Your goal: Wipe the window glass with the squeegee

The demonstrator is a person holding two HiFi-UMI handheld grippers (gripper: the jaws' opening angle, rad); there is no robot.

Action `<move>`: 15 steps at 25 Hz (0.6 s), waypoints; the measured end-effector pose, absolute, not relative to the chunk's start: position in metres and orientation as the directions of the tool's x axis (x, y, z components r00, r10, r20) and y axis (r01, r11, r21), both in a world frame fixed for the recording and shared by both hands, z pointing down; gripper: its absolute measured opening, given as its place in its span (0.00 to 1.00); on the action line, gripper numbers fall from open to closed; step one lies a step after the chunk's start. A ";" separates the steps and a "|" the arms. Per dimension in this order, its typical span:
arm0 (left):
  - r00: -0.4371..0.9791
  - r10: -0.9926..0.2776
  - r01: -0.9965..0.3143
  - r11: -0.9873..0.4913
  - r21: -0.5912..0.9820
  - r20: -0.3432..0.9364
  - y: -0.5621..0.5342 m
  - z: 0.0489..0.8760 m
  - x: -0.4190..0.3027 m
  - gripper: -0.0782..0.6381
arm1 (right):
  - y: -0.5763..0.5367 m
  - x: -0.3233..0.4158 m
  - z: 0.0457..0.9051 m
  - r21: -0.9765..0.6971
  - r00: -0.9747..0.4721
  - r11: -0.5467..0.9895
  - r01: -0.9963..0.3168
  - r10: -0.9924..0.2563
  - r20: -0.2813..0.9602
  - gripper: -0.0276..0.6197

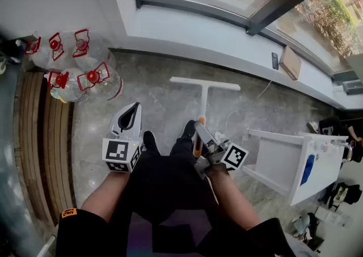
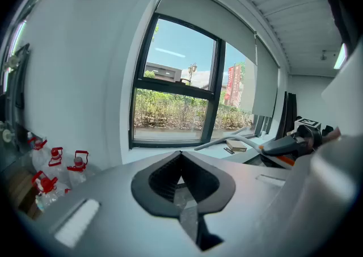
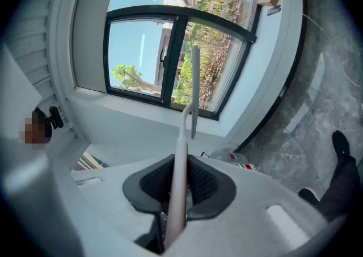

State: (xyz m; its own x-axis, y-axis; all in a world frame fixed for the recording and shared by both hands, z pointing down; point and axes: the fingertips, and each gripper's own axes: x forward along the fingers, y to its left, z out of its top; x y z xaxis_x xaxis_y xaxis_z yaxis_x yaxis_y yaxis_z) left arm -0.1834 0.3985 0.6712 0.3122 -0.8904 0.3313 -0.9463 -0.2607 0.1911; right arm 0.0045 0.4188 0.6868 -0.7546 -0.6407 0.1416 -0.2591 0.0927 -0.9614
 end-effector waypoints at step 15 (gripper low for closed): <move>0.313 -0.900 -0.943 -0.255 0.215 0.302 0.404 0.664 -0.225 0.13 | 0.420 -0.025 0.680 -0.952 -0.723 0.093 -0.292 -0.673 0.156 0.11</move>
State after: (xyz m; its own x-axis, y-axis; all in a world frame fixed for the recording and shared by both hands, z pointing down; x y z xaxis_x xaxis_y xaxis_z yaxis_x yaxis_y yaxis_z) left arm -0.2251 0.4039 0.6643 0.3129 -0.9005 0.3021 -0.9426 -0.2555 0.2150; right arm -0.0253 0.4204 0.6798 -0.7229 -0.6731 0.1559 -0.2916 0.0927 -0.9520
